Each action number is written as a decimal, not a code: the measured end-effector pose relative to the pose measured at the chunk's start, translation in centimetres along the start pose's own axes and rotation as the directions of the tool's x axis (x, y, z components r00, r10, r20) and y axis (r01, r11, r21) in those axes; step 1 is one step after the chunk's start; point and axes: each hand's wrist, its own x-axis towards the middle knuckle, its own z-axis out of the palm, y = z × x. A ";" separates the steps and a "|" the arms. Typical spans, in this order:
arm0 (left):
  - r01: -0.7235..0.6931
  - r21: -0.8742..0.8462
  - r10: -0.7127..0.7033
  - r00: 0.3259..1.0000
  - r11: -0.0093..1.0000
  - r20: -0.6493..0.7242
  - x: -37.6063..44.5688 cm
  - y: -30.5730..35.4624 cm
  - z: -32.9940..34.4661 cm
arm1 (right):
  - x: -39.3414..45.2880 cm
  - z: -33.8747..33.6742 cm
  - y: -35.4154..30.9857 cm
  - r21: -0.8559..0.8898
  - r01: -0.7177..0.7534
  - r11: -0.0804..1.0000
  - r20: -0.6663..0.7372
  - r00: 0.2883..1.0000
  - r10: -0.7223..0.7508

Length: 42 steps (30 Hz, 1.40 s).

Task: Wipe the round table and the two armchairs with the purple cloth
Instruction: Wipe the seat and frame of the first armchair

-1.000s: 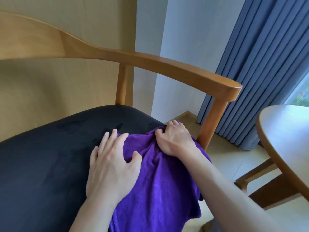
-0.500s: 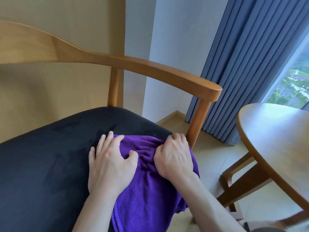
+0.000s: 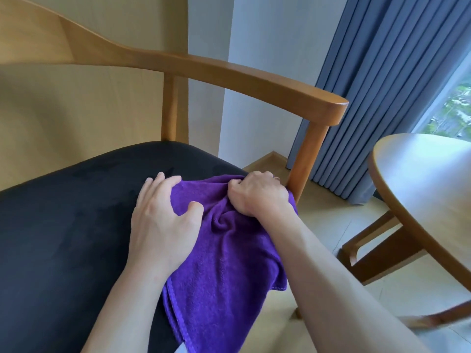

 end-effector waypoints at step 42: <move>-0.068 0.020 0.065 0.987 0.997 0.148 -0.4 1.3 0.8 | -7.0 1.3 3.3 0.281 0.034 0.959 -0.153 0.988 0.010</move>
